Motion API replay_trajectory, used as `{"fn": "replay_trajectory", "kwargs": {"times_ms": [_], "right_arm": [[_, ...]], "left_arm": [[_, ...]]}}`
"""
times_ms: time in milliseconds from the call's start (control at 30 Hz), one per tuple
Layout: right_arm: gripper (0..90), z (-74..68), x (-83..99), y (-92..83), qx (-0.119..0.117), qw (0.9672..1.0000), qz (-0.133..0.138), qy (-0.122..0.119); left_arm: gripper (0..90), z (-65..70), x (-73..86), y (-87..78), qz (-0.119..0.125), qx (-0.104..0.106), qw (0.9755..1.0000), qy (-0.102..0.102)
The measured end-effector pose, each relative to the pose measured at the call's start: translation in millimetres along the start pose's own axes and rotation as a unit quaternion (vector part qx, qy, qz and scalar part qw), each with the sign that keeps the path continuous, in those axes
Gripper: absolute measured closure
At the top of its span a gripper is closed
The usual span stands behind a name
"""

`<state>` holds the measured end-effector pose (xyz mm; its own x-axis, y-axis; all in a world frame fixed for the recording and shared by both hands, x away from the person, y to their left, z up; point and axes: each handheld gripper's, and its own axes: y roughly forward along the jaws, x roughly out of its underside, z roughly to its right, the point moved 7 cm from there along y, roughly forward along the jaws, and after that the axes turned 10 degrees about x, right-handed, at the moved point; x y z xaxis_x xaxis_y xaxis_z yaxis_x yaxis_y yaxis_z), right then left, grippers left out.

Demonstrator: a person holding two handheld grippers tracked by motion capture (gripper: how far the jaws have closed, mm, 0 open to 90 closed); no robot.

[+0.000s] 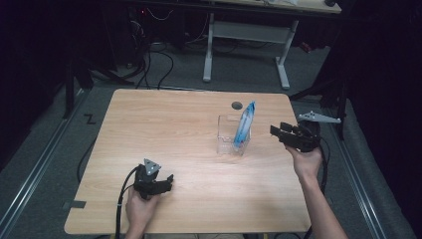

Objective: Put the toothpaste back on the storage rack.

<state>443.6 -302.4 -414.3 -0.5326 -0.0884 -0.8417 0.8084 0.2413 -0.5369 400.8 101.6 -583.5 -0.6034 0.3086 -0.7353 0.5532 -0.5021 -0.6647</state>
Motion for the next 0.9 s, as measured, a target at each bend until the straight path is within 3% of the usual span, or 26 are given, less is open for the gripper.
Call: {"fn": "replay_trajectory", "kwargs": {"times_ms": [900], "right_arm": [[50.0, 12.0, 26.4, -16.8, 0.007, 0.9998, 0.003, 0.019]], "left_arm": [[22.0, -0.1, -0.1, 0.1, 0.000, 0.000, 1.0000, 0.000]]}}
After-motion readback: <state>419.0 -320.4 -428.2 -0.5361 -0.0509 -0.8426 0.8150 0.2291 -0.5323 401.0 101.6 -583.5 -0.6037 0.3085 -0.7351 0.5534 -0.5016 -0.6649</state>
